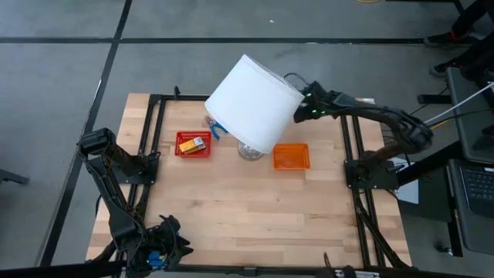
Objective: Pick & Place School Supplies
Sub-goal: Put the blue hole puncher into the orange bin
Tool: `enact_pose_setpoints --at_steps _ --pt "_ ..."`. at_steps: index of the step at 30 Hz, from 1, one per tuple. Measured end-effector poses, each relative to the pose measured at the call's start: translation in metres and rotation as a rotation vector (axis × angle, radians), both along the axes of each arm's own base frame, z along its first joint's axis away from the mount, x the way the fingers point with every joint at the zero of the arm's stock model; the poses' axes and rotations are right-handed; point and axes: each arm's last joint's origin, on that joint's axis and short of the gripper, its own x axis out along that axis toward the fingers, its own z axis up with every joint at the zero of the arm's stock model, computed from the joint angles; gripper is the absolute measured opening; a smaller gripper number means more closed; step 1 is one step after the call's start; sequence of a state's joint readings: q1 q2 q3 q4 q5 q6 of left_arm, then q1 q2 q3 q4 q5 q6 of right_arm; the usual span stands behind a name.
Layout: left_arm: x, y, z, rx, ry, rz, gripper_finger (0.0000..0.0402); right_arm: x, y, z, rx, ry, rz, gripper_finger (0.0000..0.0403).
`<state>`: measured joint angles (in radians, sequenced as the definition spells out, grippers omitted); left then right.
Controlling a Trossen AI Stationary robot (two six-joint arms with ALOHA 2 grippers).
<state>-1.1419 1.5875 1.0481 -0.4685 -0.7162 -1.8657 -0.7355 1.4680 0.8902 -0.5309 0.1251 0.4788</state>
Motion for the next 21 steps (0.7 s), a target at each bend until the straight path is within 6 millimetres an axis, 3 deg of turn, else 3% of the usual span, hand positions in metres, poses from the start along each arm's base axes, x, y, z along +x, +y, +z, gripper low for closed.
enact_pose_setpoints --at_steps 5,10,17,21 --pt "0.000 0.000 0.000 0.041 -0.003 -0.032 0.0168 -0.025 0.034 0.030 0.078 0.059 0.160 0.0038" --pt "0.000 0.000 0.000 0.088 -0.005 -0.076 0.0168 -0.033 0.071 0.046 0.163 0.059 0.449 0.0038" --pt "0.000 0.000 0.000 0.102 -0.008 -0.088 0.0168 -0.013 0.109 0.041 0.169 0.146 0.688 0.0038" --pt "0.000 0.000 0.000 0.100 -0.010 -0.088 0.0168 0.003 0.119 0.030 0.127 0.226 0.768 0.0038"
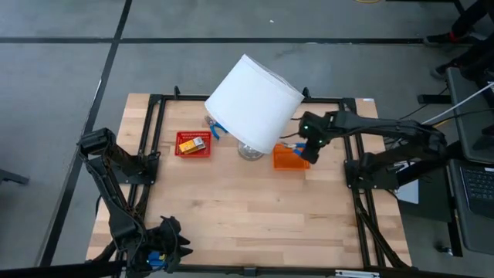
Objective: Pick & Place School Supplies
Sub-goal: Put the blue hole puncher into the orange bin
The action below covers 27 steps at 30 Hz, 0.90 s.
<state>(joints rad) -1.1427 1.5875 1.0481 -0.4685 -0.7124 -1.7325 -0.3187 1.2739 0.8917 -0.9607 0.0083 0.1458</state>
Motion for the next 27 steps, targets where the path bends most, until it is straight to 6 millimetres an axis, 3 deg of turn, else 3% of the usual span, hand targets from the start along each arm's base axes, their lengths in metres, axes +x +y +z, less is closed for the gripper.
enact_pose_setpoints --at_steps 10,19,21,27 --pt "0.001 -0.002 0.001 -0.028 -0.006 0.003 0.0168 0.031 0.005 -0.035 0.002 0.075 0.084 0.0038" --pt "0.001 -0.002 0.001 -0.032 -0.003 0.000 0.0168 0.039 0.003 -0.045 0.012 0.070 0.104 0.0038" --pt "0.000 -0.002 0.001 -0.032 -0.002 -0.001 0.0168 0.042 0.002 -0.043 0.008 0.039 0.082 0.0062" --pt "0.000 -0.002 0.001 -0.031 0.003 -0.008 0.0168 0.040 0.002 -0.043 0.003 0.049 0.027 0.0192"
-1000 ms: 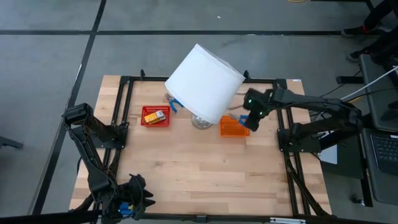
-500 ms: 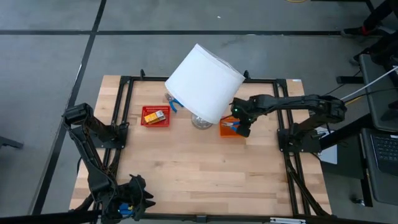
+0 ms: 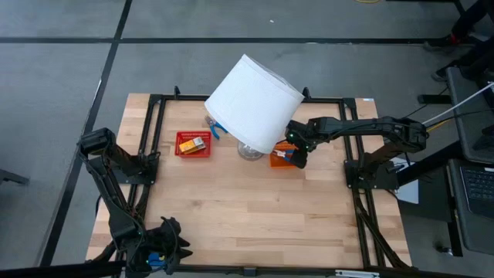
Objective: Pick & Place School Supplies
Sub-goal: Put the blue hole puncher into the orange bin
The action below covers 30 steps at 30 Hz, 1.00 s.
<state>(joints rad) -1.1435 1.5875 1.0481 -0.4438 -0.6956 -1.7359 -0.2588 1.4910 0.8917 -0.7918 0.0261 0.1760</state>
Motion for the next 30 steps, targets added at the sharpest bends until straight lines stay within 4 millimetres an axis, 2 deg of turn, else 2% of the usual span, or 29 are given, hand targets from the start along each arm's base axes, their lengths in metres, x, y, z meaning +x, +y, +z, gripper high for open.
enact_pose_setpoints --at_steps 2,5,9,15,19,21,24,27,30 --pt "0.000 0.000 0.000 0.001 0.000 0.000 0.0168 -0.001 0.000 0.001 0.002 0.009 -0.016 0.0209" --pt "0.000 0.000 0.000 0.004 -0.001 -0.002 0.0168 -0.005 0.001 0.007 -0.008 -0.010 -0.033 0.0211" --pt "0.000 0.001 0.000 0.022 -0.011 0.009 0.0168 -0.015 0.006 0.032 -0.021 -0.125 -0.085 0.0193" --pt "0.004 0.006 0.000 0.108 -0.078 0.046 0.0168 -0.054 0.021 0.085 0.006 -0.381 -0.246 0.0170" --pt "0.024 0.022 -0.001 0.249 -0.063 0.042 0.0168 -0.083 0.043 0.114 0.087 -0.573 -0.330 0.0168" --pt "0.036 0.037 -0.004 0.327 -0.015 0.077 0.0168 -0.099 0.054 0.125 0.117 -0.661 -0.384 0.0168" --pt "0.051 0.077 -0.001 0.369 0.058 0.318 0.0168 -0.117 0.066 0.136 0.140 -0.785 -0.456 0.0168" --pt "0.055 0.127 0.015 0.340 0.074 0.630 0.0168 -0.128 0.074 0.141 0.138 -0.856 -0.502 0.0168" --pt "0.051 0.174 0.039 0.312 0.078 0.843 0.0168 -0.130 0.080 0.142 0.123 -0.884 -0.509 0.0168"
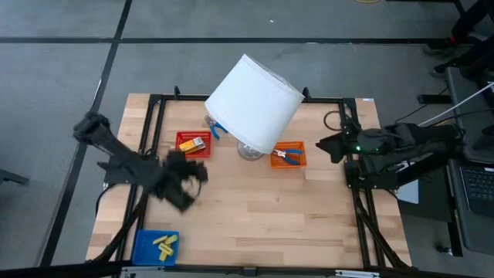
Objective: Pick & Place School Supplies
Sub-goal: Put the blue hole puncher into the orange bin
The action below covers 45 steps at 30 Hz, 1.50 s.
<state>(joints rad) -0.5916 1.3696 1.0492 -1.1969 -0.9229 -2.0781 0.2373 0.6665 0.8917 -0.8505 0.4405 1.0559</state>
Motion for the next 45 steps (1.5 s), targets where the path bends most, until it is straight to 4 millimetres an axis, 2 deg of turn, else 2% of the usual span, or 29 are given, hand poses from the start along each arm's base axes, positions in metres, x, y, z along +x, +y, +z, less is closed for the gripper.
enact_pose_setpoints --at_steps 4,7,12,16,20,23,27,32,37,45 --pt "-0.016 0.064 0.029 -0.098 0.070 0.164 0.0168 0.003 0.007 -0.001 -0.024 -0.002 -0.005 0.0168" --pt "-0.033 0.109 0.047 -0.178 0.077 0.216 0.0168 0.005 0.012 -0.002 -0.048 -0.004 -0.004 0.0168" --pt "-0.061 0.167 0.072 -0.227 -0.051 0.252 0.0168 0.007 0.017 0.001 -0.081 -0.039 0.014 0.0168" --pt "-0.065 0.208 0.077 -0.299 -0.152 0.196 0.0168 0.007 0.020 0.002 -0.109 -0.053 0.029 0.0168" --pt "-0.052 0.242 0.060 -0.388 -0.133 0.220 0.0168 0.006 0.022 0.002 -0.119 -0.057 0.038 0.0168" --pt "-0.034 0.263 0.042 -0.444 -0.121 0.255 0.0168 0.006 0.023 0.002 -0.118 -0.057 0.049 0.0168" --pt "-0.010 0.295 0.009 -0.579 -0.153 0.282 0.0168 0.005 0.025 0.002 -0.117 -0.058 0.063 0.0168" --pt "0.001 0.325 -0.035 -0.756 -0.147 0.340 0.0156 0.004 0.029 0.002 -0.094 -0.066 0.082 0.0168" --pt "-0.002 0.340 -0.060 -0.856 -0.118 0.339 0.0140 0.002 0.033 0.002 -0.062 -0.077 0.099 0.0168" --pt "-0.014 0.344 -0.065 -0.888 -0.064 0.359 0.0159 -0.002 0.041 0.003 -0.021 -0.101 0.119 0.0168"
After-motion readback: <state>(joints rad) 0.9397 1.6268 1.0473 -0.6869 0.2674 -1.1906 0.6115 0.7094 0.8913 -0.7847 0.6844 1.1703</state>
